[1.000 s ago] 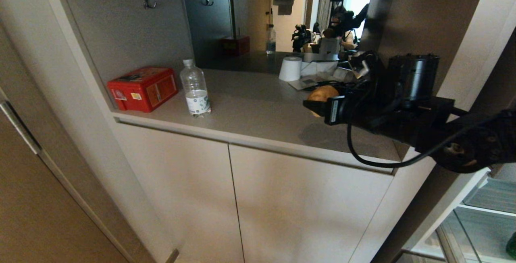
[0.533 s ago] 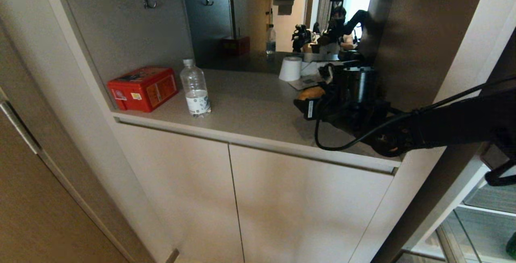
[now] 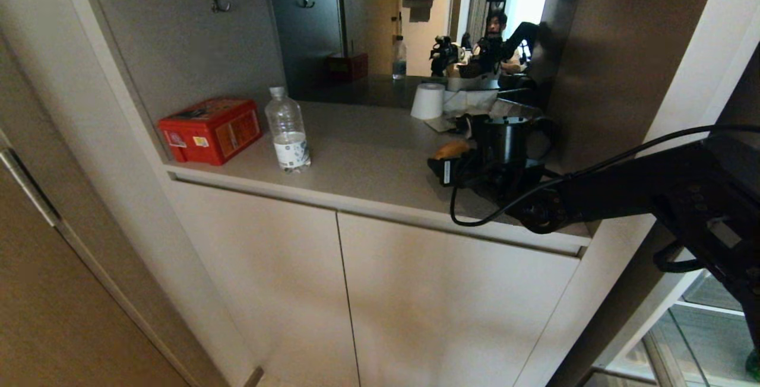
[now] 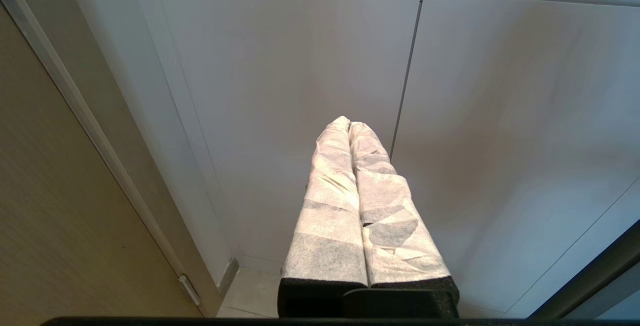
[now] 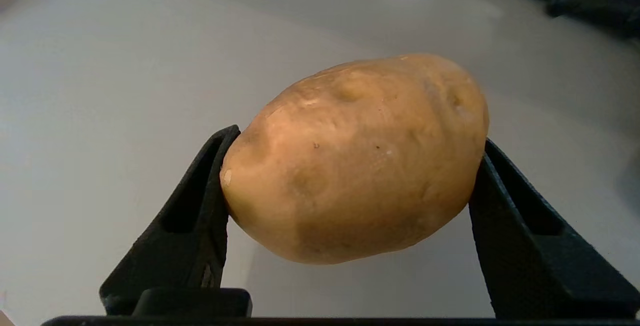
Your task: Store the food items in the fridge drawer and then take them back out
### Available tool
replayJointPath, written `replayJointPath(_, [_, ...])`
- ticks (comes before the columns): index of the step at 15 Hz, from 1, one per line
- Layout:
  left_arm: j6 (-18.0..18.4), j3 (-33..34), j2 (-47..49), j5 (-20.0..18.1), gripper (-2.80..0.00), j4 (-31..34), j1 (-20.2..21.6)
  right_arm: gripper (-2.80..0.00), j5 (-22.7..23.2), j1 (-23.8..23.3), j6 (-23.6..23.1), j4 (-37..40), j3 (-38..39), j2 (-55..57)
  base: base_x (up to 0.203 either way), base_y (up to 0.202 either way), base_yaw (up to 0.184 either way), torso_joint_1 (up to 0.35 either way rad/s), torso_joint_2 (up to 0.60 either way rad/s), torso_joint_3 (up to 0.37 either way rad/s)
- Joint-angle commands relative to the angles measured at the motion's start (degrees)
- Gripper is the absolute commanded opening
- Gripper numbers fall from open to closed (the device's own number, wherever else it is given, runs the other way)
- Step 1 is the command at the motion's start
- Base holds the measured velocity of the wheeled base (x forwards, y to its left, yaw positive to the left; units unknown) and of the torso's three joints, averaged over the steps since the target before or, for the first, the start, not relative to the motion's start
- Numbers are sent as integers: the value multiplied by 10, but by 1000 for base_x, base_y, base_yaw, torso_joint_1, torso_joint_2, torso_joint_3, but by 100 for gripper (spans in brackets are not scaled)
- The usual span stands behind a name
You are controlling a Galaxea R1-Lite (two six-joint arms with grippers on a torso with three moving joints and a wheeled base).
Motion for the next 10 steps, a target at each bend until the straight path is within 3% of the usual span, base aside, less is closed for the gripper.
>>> replayJointPath(1, [0,6,0,0,-280,0,0,-280,-1,0,1,-5,-9,13,0,0,0,0,0,0])
replayJointPath(8, [0,6,0,0,-280,0,0,-280,-3,-1,0,-1,-39,37,0,0,0,0,0,0])
replayJointPath(9, [0,6,0,0,-280,0,0,0,-4,-1,0,-2,-42,38,0,0,0,0,0,0])
replayJointPath(10, [0,6,0,0,-280,0,0,0,-7,-1,0,-2,-42,39,0,0,0,0,0,0])
